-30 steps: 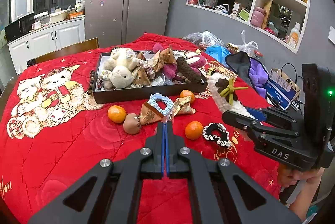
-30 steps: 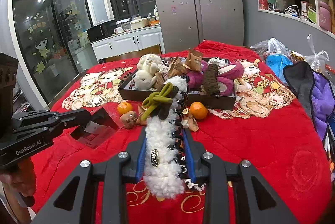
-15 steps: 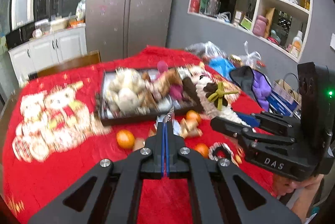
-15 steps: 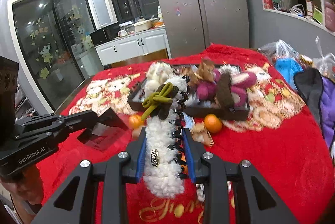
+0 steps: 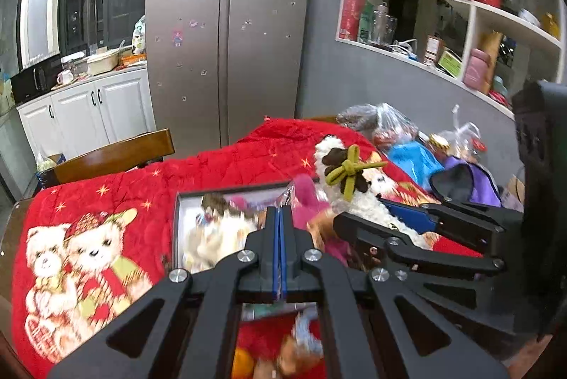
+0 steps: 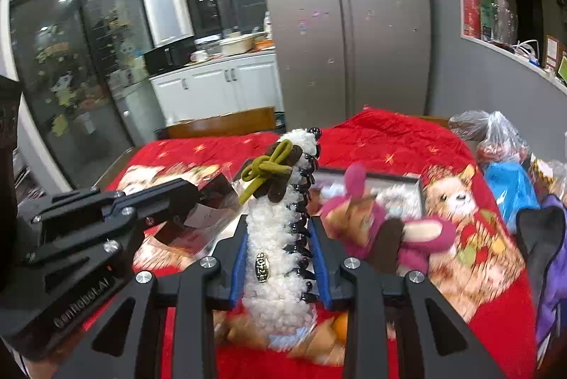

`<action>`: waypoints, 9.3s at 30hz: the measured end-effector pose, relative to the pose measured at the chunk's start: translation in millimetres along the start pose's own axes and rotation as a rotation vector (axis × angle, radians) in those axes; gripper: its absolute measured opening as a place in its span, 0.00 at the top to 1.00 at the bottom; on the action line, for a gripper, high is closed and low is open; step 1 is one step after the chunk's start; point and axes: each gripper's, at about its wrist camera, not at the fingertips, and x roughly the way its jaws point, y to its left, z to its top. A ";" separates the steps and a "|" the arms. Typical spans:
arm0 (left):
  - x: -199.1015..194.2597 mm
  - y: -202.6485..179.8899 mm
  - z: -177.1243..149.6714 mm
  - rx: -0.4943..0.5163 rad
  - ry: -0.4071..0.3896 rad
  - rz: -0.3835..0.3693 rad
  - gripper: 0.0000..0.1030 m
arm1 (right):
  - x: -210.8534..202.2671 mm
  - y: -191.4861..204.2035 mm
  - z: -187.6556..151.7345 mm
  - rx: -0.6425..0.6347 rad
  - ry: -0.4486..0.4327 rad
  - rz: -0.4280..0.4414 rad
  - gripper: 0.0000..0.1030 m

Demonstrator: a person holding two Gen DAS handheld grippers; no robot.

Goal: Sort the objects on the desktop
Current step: 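Carry the caterpillar plush over the dark tray with the right tool, then lower the caterpillar into the tray and open the right tool, then withdraw both open tools from the tray toward the scattered items, then grasp the brown gourd-shaped toy with the left tool while the right tool grasps an orange, then lift the gourd toy with the left tool while the right tool lifts the orange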

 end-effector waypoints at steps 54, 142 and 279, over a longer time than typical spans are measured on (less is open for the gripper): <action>80.4 58.5 29.9 -0.095 0.022 0.036 0.42 | 80.0 -47.2 50.5 0.087 0.017 0.090 0.47; 33.4 16.6 -195.7 0.024 0.288 -0.003 0.01 | 16.0 -8.6 -179.0 0.150 0.190 0.005 0.13; -73.6 0.9 -146.4 -0.030 0.062 0.075 0.69 | -51.8 23.8 -145.0 0.059 -0.027 -0.060 0.62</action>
